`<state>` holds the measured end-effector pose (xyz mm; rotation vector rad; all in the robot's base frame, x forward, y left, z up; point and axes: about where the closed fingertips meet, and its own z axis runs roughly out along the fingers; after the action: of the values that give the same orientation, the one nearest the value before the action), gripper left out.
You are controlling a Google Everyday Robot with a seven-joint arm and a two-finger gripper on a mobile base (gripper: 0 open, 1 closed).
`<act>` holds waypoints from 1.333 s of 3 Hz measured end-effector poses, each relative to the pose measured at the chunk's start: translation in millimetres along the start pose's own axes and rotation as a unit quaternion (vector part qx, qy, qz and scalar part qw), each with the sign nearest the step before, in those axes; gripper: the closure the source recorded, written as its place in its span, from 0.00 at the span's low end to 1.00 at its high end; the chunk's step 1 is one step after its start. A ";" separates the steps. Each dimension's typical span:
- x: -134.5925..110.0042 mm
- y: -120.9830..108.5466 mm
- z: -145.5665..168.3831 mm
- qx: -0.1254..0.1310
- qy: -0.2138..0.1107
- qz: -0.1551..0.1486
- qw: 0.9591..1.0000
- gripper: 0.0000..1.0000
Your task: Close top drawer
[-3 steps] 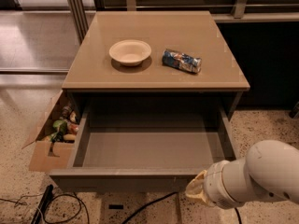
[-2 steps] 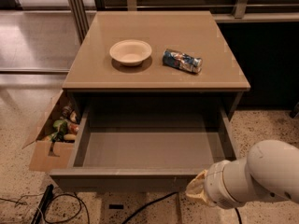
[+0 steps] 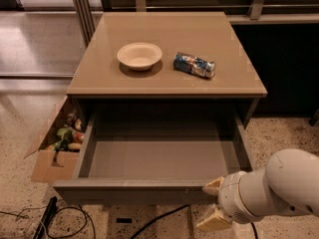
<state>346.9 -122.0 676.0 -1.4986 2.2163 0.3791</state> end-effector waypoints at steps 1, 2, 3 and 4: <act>0.5 -5.9 8.5 -0.005 -0.001 0.005 1.000 0.00; -0.9 -30.8 34.8 -0.019 -0.001 0.019 1.000 0.07; -13.6 -71.0 66.0 -0.025 -0.005 0.024 0.999 0.24; -27.9 -104.4 83.2 -0.013 -0.003 0.021 1.000 0.47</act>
Offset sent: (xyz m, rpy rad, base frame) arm 0.1032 0.0124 -0.0807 0.0639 0.1314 -0.0414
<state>469.2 -100.9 619.4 -1.4654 2.2488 0.4274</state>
